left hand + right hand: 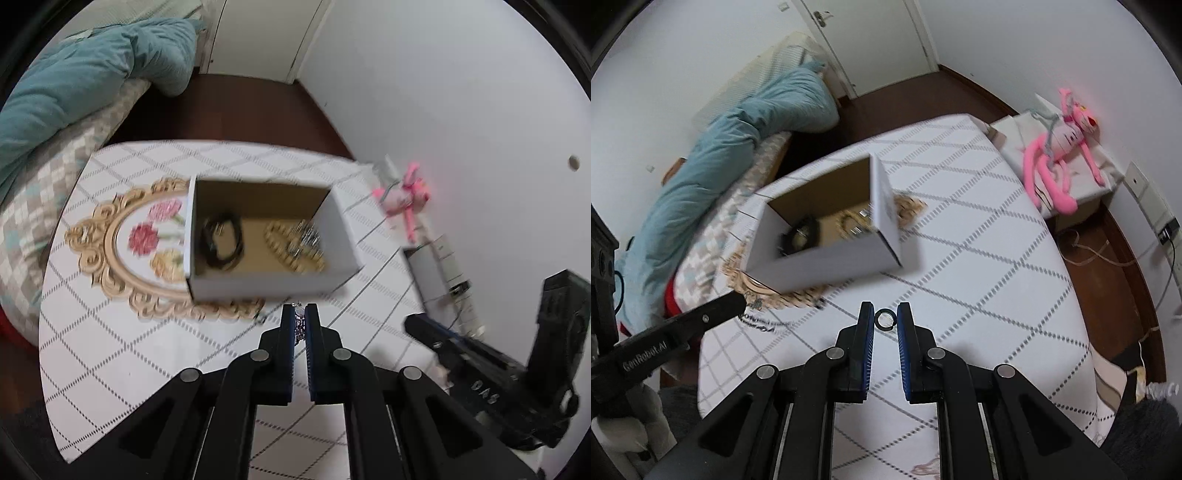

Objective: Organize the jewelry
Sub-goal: 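Carry the bracelet with the left gripper while the right gripper carries the ring into the box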

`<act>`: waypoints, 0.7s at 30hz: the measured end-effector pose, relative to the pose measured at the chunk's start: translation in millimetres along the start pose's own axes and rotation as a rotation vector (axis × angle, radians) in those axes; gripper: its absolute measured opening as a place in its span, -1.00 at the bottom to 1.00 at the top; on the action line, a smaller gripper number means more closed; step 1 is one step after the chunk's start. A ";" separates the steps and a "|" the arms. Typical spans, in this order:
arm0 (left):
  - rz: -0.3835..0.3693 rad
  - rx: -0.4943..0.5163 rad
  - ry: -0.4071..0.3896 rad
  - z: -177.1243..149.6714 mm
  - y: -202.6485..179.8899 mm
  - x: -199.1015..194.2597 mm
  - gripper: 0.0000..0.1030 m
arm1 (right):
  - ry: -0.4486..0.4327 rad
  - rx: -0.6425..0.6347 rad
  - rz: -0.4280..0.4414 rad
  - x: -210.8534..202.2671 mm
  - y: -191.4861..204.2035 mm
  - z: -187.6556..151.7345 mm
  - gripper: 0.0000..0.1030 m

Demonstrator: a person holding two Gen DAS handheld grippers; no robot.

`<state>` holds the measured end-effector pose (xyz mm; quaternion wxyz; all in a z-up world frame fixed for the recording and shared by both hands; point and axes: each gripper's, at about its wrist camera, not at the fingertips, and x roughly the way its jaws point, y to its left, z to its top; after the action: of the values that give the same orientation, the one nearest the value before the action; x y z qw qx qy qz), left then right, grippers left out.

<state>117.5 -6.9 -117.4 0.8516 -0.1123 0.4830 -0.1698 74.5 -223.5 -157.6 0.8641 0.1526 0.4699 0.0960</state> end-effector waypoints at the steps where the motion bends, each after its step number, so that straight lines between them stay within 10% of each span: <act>1: -0.008 -0.001 -0.014 8.6 -0.6 -6.1 -0.94 | -0.007 -0.012 0.012 -3.2 5.4 7.6 -0.75; 9: -0.016 -0.019 -0.020 71.0 9.7 6.5 -0.94 | -0.004 -0.107 0.074 8.2 45.1 79.6 -0.75; 21: 0.140 -0.150 0.202 93.3 64.6 73.8 -0.89 | 0.282 -0.121 0.096 116.7 60.5 114.5 -0.73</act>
<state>244.6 25.6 -150.9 0.7976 -0.1240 0.5843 -0.0840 232.5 -150.7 -168.9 0.7917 0.1074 0.5720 0.1858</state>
